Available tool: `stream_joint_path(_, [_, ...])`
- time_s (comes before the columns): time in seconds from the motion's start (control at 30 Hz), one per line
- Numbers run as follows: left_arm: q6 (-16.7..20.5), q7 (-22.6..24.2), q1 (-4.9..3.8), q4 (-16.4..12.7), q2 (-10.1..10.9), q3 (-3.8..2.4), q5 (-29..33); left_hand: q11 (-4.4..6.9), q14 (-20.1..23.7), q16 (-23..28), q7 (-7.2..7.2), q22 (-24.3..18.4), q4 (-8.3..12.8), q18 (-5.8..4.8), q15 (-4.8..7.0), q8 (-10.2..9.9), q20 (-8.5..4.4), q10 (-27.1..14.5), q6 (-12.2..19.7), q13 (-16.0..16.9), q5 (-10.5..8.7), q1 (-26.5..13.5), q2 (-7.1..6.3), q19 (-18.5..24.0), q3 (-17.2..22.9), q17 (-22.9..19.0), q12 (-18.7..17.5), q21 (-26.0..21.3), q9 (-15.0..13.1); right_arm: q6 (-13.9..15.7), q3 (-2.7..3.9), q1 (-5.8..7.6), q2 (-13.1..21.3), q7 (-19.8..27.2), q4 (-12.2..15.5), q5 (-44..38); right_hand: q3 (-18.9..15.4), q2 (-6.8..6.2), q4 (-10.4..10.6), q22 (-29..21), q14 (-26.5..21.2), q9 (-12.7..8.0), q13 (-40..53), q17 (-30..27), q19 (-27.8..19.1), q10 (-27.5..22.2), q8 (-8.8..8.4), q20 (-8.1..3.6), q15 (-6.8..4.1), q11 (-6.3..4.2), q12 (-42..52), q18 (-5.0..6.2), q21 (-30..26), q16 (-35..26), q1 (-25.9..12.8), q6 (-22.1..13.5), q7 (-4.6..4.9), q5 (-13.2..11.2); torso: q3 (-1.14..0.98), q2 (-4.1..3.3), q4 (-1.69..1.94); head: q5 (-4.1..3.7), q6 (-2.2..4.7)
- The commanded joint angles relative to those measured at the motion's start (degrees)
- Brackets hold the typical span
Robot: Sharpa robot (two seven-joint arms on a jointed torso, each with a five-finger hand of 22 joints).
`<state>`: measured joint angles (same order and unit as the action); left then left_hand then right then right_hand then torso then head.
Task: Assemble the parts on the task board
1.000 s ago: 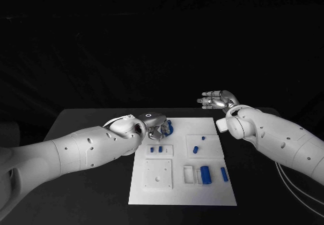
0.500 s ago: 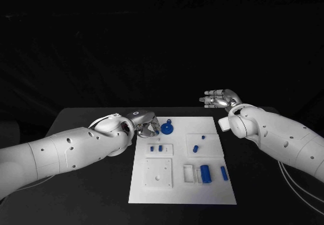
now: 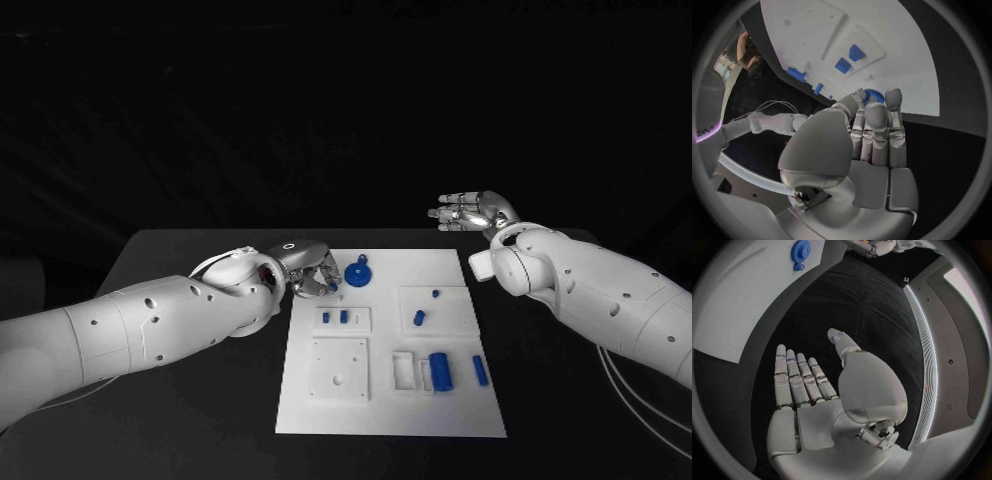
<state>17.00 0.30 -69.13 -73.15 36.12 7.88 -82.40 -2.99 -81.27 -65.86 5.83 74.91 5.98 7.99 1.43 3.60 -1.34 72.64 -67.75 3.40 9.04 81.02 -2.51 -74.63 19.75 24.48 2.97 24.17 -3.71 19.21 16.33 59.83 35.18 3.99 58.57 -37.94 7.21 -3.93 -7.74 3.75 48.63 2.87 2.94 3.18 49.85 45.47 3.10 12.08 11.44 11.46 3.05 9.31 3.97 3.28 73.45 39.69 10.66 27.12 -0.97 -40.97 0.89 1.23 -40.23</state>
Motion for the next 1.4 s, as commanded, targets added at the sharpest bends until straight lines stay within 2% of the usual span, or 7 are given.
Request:
stream_joint_path(0.03, [-0.1,0.6,0.39,0.6,-0.5,0.00,-0.3,0.00,-0.1,-0.3,-0.13,1.1,-0.3,1.19,0.11,0.0,0.13,-0.4,0.3,0.0,-0.02,0.0,-0.53,0.3,0.1,-0.1,0.4,0.3,0.0,-0.7,0.03,-0.02,-0.1,0.6,0.1,-0.5,-0.1,-0.05,0.3,-0.1,-0.1,0.0,-0.1,-0.1,-0.3,0.3,-0.24,-0.06,-0.14,-0.10,-0.2,-0.90,0.0,-0.2,-0.4,0.2,1.09,0.3,-0.06,-0.04,-0.06,-0.08,-0.14])
stream_joint_path(0.23, [-0.1,1.0,1.11,1.6,-1.2,0.07,-0.3,-0.01,-0.1,-0.4,-0.12,1.1,-0.4,1.24,0.10,0.0,0.17,-0.4,0.3,0.0,-0.07,0.0,-0.56,0.3,0.2,-0.1,0.4,0.3,0.0,-0.8,0.03,-0.02,-0.1,0.6,0.1,-0.5,-0.1,-0.05,0.3,-0.1,-0.1,0.0,-0.1,-0.1,-0.3,0.3,-0.24,-0.06,-0.14,-0.10,-0.2,-0.90,0.0,-0.2,-0.4,0.2,1.09,0.3,-0.05,-0.03,-0.06,-0.14,-0.20])
stream_joint_path(0.5, [-0.2,1.3,1.58,2.3,-1.9,0.09,-0.4,-0.01,-0.1,-0.4,-0.11,1.1,-0.5,1.25,0.10,0.0,0.16,-0.4,0.4,0.0,-0.02,0.1,-0.57,0.3,0.2,-0.1,0.4,0.4,0.0,-0.8,0.03,-0.02,-0.2,0.6,0.1,-0.6,-0.1,-0.05,0.3,-0.1,-0.1,0.0,-0.1,-0.1,-0.3,0.3,-0.24,-0.06,-0.14,-0.10,-0.2,-0.90,0.0,-0.2,-0.4,0.2,1.09,0.3,-0.04,-0.03,-0.01,-0.18,-0.12])
stream_joint_path(1.0, [-0.9,1.2,1.85,3.1,-2.6,0.19,-0.4,-0.02,0.0,-0.4,-0.11,1.1,-0.5,1.22,0.10,0.0,0.13,-0.5,0.4,0.0,-0.04,0.1,-0.55,0.4,0.2,-0.2,0.4,0.5,0.0,-0.9,0.03,-0.02,-0.3,0.6,0.1,-0.6,-0.2,-0.02,0.3,-0.1,-0.1,0.0,-0.1,-0.1,-0.3,0.3,-0.24,-0.05,-0.10,-0.10,-0.2,-0.90,0.0,-0.2,-0.4,0.3,1.08,0.4,-0.06,-0.02,-0.05,-0.18,-0.22])
stream_joint_path(1.4, [-2.5,0.3,1.85,3.8,-3.3,0.65,-0.7,-0.04,0.0,-0.4,-0.09,1.1,-0.5,1.19,0.10,0.0,0.12,-0.5,0.4,0.0,-0.05,0.2,-0.52,0.5,0.3,-0.2,0.4,0.5,0.0,-0.9,0.03,-0.02,-0.2,0.6,0.1,-0.6,-0.2,-0.02,0.3,-0.1,-0.1,0.0,-0.1,-0.1,-0.3,0.3,-0.24,-0.05,-0.10,-0.10,-0.2,-0.90,0.0,-0.2,-0.4,0.3,1.08,0.4,-0.07,-0.02,-0.05,-0.28,-0.26])
